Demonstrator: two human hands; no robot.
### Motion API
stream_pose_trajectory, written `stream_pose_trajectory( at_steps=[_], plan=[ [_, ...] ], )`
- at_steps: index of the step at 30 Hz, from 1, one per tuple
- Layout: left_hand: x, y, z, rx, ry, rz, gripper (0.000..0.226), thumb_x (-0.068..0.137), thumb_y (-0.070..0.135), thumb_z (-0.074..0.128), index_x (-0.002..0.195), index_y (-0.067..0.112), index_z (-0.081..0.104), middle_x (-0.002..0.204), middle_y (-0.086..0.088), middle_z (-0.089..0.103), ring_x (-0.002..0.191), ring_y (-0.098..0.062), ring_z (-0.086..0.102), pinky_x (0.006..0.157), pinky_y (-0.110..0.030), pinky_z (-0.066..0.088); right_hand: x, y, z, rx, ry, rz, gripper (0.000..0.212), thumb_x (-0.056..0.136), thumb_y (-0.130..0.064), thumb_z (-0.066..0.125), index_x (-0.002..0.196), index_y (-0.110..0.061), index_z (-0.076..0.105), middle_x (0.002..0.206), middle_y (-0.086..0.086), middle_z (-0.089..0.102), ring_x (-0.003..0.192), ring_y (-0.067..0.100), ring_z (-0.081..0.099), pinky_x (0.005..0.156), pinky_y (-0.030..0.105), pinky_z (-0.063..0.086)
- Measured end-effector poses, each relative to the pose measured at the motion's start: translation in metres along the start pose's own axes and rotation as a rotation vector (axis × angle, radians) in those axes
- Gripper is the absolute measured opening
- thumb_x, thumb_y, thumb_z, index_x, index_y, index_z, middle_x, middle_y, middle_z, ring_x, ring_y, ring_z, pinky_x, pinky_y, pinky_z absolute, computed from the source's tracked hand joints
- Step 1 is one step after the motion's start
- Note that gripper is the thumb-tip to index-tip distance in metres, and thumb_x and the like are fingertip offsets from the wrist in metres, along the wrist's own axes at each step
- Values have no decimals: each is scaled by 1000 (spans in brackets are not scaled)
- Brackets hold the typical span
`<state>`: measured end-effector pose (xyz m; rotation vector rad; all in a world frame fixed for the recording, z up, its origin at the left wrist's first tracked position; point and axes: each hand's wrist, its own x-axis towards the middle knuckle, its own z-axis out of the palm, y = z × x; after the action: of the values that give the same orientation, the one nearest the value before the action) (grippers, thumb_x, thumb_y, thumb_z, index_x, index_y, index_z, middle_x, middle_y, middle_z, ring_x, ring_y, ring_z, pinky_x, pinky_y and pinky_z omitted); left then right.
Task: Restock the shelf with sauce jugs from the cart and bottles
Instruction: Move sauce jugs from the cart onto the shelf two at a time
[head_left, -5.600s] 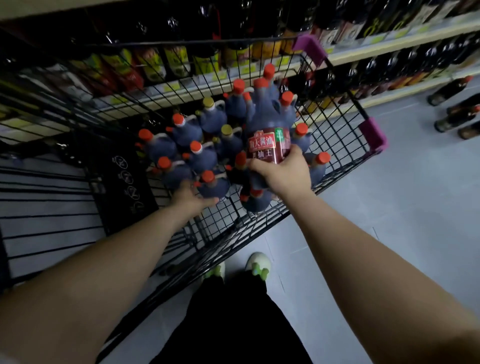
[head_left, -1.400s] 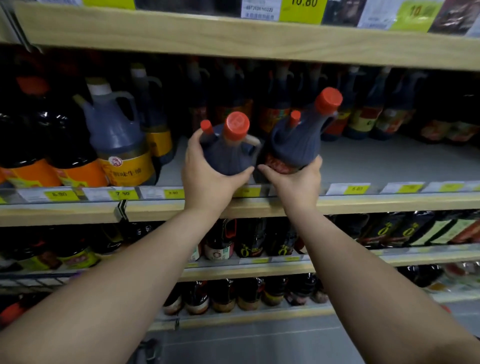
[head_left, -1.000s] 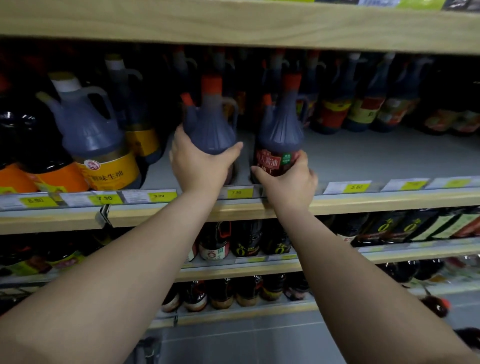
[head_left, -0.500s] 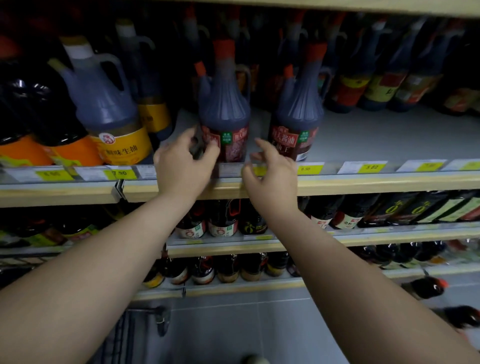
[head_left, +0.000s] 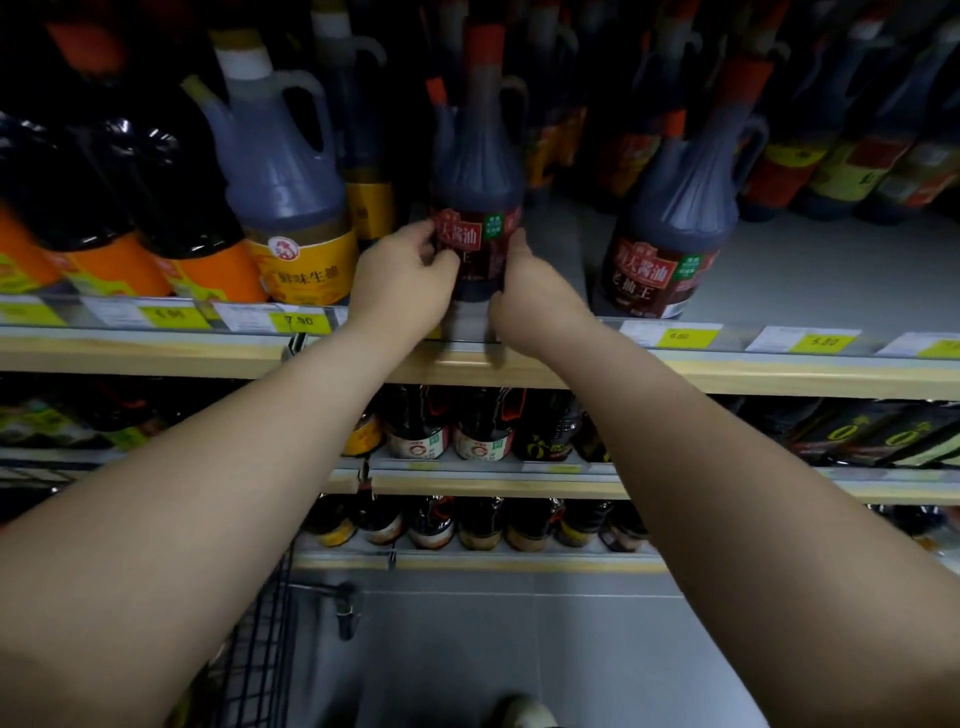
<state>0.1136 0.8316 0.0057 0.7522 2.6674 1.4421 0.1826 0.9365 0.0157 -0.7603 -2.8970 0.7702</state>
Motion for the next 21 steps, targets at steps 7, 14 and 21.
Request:
stream_pose_trajectory(
  at_steps=[7, 14, 21],
  plan=[
    [2, -19, -19, 84, -135, 44, 53, 96, 8, 45, 148, 12, 33, 146, -9, 45, 136, -19, 41, 110, -21, 30, 38, -21, 8, 110, -91, 44, 93, 88, -5, 54, 153, -13, -11, 150, 17, 35, 132, 30, 43, 109, 41, 39],
    [-15, -32, -34, 93, -77, 63, 50, 96, 12, 46, 145, 19, 38, 144, -2, 49, 133, -14, 44, 106, -18, 31, 49, -31, 17, 173, -111, 45, 99, 85, -3, 56, 153, -21, -14, 153, 12, 32, 135, 29, 40, 111, 41, 38],
    [-28, -6, -40, 88, -142, -11, 51, 95, 14, 51, 144, 19, 40, 143, -2, 50, 133, -14, 44, 107, -22, 33, -1, -24, 2, 228, 56, -9, 59, 88, -6, 53, 145, -13, 36, 136, 12, 54, 118, 30, 55, 92, 34, 48]
  ],
)
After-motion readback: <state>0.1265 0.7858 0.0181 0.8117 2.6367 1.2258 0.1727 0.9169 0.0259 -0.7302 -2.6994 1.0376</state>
